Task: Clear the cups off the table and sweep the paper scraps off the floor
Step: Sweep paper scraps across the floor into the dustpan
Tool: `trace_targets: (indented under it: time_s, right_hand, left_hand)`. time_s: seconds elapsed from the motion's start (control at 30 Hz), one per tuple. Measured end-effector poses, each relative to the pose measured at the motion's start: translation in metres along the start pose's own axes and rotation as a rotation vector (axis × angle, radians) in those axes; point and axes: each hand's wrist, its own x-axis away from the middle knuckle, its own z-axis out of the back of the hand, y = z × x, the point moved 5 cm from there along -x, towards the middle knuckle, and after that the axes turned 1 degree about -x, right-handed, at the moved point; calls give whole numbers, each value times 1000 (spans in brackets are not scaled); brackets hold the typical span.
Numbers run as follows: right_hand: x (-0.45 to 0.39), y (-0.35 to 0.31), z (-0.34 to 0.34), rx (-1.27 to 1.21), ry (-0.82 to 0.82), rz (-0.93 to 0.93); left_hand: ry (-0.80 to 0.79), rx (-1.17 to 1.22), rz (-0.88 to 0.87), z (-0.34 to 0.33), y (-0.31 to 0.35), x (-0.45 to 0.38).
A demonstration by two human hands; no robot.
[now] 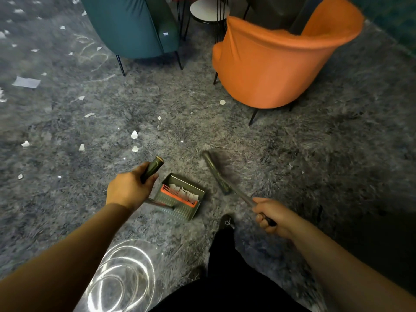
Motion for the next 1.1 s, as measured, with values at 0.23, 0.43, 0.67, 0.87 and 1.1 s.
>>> trace_targets:
  time_s: [0.23, 0.43, 0.67, 0.87, 1.1]
  right_hand:
    - [-51, -101, 41, 74, 15, 17]
    - [-93, -182, 63, 100, 44, 53]
    - [-148, -272, 66, 97, 125, 30]
    - [-198, -349, 57, 113, 218, 40]
    - [-260, -437, 59, 75, 280, 19]
  left_hand:
    - [48, -17, 96, 11, 43, -91]
    - [91, -4, 148, 19, 67, -163]
    - [119, 30, 154, 36, 76, -257]
    - [98, 85, 149, 46, 81, -341]
    - [80, 76, 166, 47, 88, -413]
